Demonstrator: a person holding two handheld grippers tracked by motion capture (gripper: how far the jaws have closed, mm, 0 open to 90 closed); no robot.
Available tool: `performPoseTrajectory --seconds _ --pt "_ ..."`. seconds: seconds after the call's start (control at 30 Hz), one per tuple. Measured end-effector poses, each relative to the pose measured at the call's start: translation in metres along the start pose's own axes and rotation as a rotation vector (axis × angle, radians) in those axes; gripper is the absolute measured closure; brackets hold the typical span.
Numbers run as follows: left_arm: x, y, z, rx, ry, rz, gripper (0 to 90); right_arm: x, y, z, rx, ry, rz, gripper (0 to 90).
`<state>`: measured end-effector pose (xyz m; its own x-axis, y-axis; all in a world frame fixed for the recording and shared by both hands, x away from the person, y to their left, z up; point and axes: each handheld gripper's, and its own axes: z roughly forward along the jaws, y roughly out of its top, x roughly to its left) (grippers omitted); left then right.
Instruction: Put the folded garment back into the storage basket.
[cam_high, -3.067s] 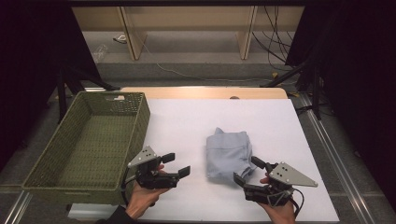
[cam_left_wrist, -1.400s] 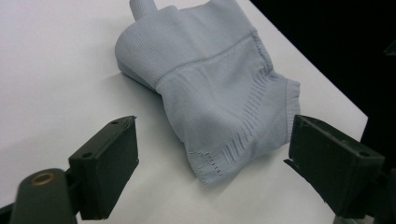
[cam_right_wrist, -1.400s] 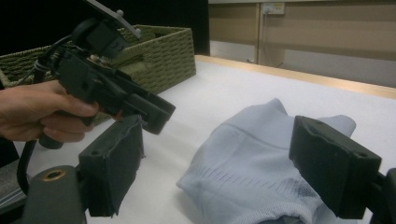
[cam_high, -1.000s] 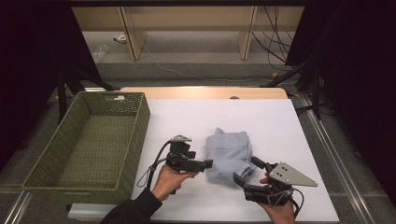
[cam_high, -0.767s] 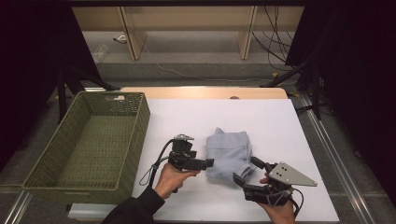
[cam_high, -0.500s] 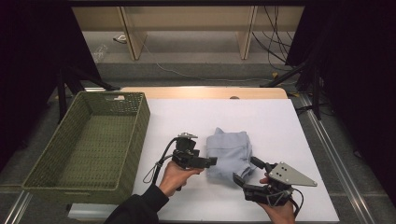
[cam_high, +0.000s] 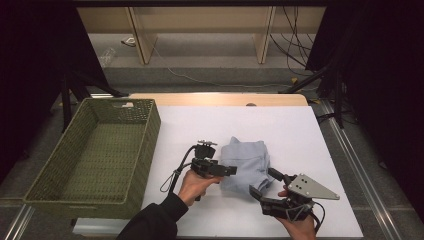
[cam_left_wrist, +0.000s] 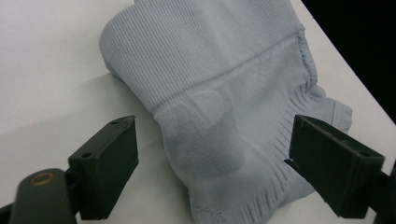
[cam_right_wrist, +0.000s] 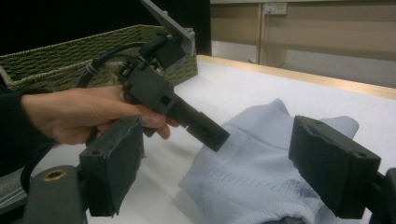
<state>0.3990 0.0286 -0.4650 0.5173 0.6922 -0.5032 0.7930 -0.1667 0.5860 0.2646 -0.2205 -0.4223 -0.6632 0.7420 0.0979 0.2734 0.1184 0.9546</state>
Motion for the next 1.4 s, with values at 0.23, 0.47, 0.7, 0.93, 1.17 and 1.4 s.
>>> performPoseTrajectory --seconds 0.23,0.47,0.7,0.93,1.17,1.4 --pt "-0.002 0.003 0.01 0.02 0.016 -0.001 15.1 0.0 0.0 0.0 0.002 0.001 0.0 18.9" --pt "-0.004 0.006 0.022 0.054 0.031 -0.005 15.2 0.0 0.0 0.0 -0.001 0.001 -0.004 18.9" --pt "-0.004 0.008 0.03 0.094 0.041 -0.003 15.2 0.001 0.0 0.0 -0.003 0.004 -0.006 19.0" --pt "-0.002 0.01 0.037 0.119 0.053 -0.013 15.3 0.001 0.0 0.0 0.0 0.005 -0.005 19.0" --pt "-0.002 0.011 0.042 0.123 0.039 -0.026 15.8 0.001 0.0 0.0 -0.005 0.007 -0.007 19.1" --pt "-0.006 0.012 0.048 0.134 0.022 -0.038 16.6 0.001 0.0 0.0 -0.002 0.008 -0.007 19.1"
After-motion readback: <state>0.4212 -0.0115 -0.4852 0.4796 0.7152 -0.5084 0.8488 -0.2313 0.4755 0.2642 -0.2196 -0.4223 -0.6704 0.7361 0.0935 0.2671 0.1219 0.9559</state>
